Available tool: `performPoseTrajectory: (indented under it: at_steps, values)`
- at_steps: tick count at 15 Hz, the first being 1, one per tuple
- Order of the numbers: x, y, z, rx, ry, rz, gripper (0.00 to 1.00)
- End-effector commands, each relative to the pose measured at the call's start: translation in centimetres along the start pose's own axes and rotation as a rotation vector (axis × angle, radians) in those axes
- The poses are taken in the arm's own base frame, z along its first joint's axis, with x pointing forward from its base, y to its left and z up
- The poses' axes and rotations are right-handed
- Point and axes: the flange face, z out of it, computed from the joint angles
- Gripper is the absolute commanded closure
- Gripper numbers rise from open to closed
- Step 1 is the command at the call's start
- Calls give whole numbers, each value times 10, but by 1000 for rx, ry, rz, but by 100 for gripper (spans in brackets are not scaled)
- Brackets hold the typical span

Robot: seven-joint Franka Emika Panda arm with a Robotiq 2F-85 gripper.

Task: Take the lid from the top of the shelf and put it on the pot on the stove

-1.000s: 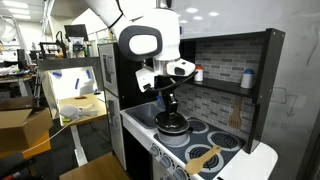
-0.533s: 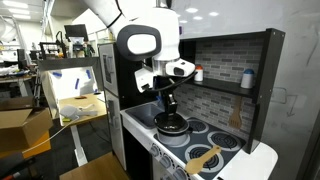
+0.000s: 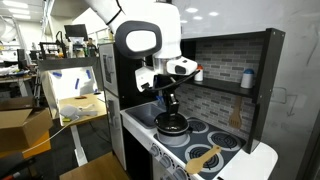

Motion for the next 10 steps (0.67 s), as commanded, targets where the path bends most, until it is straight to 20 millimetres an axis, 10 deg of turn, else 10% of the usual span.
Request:
performPoseTrajectory:
  at_steps: [1, 10]
  values:
    - [-2, 3, -5, 9, -6, -13, 92]
    - [3, -2, -2, 17, -9, -37, 92]
